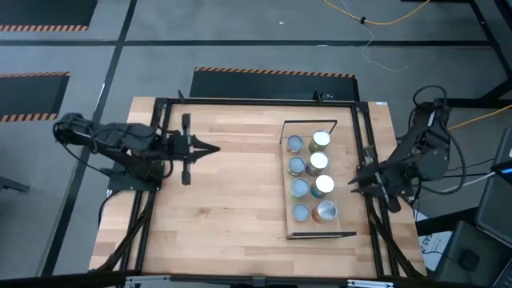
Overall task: Pick and place cans onto a shelf
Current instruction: Return to Home Position
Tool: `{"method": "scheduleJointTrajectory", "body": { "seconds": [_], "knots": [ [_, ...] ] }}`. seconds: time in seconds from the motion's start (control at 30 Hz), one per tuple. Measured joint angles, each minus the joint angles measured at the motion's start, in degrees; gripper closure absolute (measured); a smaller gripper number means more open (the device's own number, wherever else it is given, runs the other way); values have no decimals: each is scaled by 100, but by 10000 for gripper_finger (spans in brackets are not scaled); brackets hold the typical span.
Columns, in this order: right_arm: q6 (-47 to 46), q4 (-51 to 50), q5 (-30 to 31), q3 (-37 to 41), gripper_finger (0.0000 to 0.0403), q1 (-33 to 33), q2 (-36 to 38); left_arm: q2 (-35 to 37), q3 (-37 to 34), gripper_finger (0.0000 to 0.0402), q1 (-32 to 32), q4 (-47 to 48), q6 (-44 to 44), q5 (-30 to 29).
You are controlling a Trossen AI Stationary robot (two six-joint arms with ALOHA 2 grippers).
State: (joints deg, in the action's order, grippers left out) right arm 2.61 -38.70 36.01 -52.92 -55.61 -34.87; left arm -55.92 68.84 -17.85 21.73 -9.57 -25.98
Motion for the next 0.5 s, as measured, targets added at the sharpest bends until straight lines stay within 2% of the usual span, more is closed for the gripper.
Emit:
{"method": "scheduleJointTrajectory", "body": {
  "seconds": [0.3, 0.5],
  "knots": [
    [753, 1024, 3, 734, 298, 11, 869, 1431, -2840, 399, 364, -2149, -4, 21],
    [1001, 1825, -13, 1446, 298, 65, 1369, 2158, -4319, 400, 936, -3612, -150, 679]
  ]
}}
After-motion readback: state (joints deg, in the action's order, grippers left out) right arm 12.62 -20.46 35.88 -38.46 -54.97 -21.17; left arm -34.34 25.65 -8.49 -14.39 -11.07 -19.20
